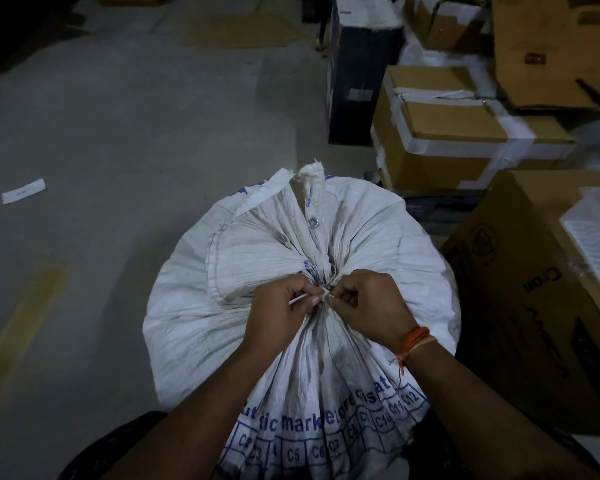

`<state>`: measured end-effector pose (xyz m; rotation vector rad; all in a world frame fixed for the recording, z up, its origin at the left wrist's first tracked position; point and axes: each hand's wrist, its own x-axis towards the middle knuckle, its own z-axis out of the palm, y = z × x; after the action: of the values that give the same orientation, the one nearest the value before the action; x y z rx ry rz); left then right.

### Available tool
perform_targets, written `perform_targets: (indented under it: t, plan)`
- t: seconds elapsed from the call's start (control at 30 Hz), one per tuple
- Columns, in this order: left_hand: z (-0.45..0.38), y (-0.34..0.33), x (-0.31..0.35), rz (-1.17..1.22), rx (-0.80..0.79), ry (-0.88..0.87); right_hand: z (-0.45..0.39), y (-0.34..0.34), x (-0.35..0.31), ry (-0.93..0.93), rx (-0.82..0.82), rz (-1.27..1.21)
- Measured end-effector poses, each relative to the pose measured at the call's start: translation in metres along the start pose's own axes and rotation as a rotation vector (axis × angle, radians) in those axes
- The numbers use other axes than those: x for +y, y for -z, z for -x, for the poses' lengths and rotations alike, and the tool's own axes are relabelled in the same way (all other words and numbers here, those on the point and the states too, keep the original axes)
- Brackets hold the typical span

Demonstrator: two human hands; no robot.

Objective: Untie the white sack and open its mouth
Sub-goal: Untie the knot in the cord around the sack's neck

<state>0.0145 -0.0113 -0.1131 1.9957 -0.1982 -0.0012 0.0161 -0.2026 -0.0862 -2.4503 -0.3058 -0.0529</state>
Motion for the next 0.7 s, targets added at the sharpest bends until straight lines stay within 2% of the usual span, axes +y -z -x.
perform_targets:
  t: [0.13, 0.23, 0.43, 0.7]
  plan:
    - [-0.001, 0.001, 0.002, 0.023, -0.02, 0.022, 0.004, 0.001, -0.002, -0.059, -0.028, -0.137]
    - [-0.001, 0.001, 0.004, 0.046, -0.031, 0.032, 0.005, -0.004, -0.004, -0.038, -0.051, -0.147]
    - [-0.004, 0.006, 0.007, 0.148, -0.042, 0.086, 0.004, -0.008, -0.005, -0.067, 0.011, -0.218]
    - [-0.008, 0.004, -0.004, -0.015, -0.063, 0.076, 0.005, -0.007, -0.002, -0.091, -0.015, -0.248]
